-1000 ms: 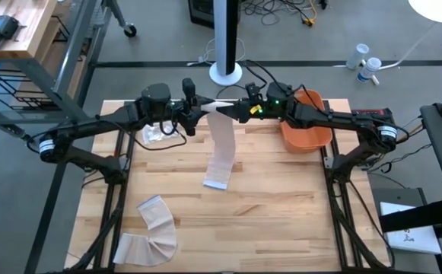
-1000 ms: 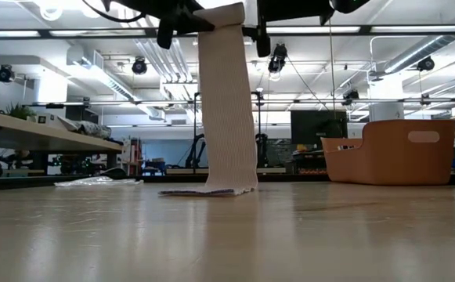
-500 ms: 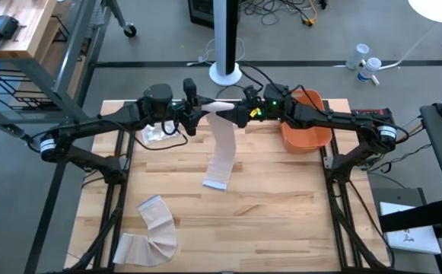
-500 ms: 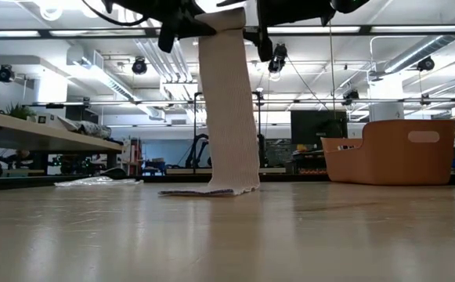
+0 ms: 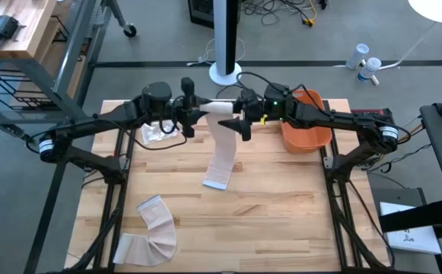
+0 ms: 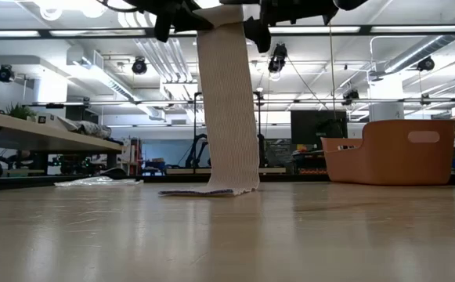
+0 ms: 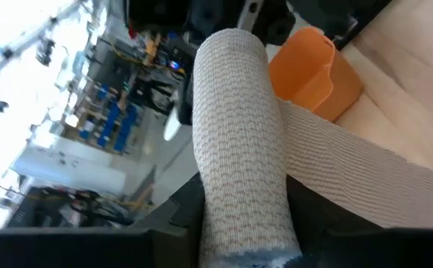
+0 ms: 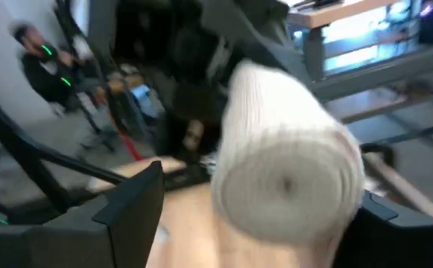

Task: Roll bandage
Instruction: Roll the center brown bandage

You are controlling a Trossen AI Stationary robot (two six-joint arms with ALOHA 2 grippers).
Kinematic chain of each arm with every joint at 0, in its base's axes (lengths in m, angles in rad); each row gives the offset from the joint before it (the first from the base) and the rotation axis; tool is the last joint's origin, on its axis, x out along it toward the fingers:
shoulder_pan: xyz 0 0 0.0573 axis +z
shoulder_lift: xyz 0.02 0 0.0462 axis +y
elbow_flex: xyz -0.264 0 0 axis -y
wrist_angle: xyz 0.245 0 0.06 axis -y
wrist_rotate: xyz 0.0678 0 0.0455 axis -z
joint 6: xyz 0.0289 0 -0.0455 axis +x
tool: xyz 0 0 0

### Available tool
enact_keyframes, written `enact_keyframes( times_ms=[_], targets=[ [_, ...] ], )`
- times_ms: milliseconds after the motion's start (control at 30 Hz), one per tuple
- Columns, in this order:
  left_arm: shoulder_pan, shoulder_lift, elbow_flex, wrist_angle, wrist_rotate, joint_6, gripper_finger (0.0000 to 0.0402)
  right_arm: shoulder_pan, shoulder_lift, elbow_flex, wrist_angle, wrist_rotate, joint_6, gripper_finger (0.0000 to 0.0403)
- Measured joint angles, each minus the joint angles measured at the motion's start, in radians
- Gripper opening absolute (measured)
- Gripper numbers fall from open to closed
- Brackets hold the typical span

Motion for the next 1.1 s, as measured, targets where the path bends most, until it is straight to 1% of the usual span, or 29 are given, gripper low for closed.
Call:
enact_keyframes(
  times_ms=[133, 233, 367, 500, 600, 633, 667, 800, 933, 1100],
  targets=[
    [0.000, -0.002, 0.053, -0.083, 0.013, -0.073, 0.0102, 0.000, 0.000, 0.000, -0.018, 0.049, -0.132, 0.0272],
    [-0.001, -0.002, 0.069, -0.133, 0.032, -0.106, 0.0107, 0.000, 0.000, 0.000, -0.018, 0.075, -0.220, 0.0239],
    [-0.001, -0.002, 0.073, -0.149, 0.046, -0.110, 0.0110, -0.001, 0.000, 0.000, -0.019, 0.102, -0.311, 0.0169],
    [-0.001, -0.002, 0.073, -0.146, 0.108, -0.103, 0.0103, -0.002, 0.000, 0.000, -0.033, 0.102, -0.389, 0.0084],
    [-0.002, -0.002, 0.073, -0.146, 0.115, -0.102, 0.0101, -0.003, -0.003, 0.000, -0.048, 0.102, -0.437, 0.0022],
    [-0.002, -0.003, 0.073, -0.148, 0.115, -0.103, 0.0103, -0.003, -0.007, 0.000, -0.058, 0.102, -0.460, 0.0012],
    [-0.002, -0.005, 0.073, -0.151, 0.115, -0.105, 0.0105, -0.003, -0.013, 0.000, -0.065, 0.103, -0.477, 0.0007],
    [-0.001, -0.015, 0.073, -0.181, 0.114, -0.106, 0.0112, -0.003, -0.049, 0.000, -0.102, 0.134, -0.486, 0.0011],
    [-0.002, -0.021, 0.073, -0.175, 0.115, -0.115, 0.0103, -0.003, -0.073, 0.000, -0.136, 0.135, -0.497, 0.0003],
    [-0.001, -0.019, 0.071, -0.150, 0.114, -0.119, 0.0100, 0.000, -0.063, 0.000, -0.142, 0.121, -0.452, 0.0020]
  ],
)
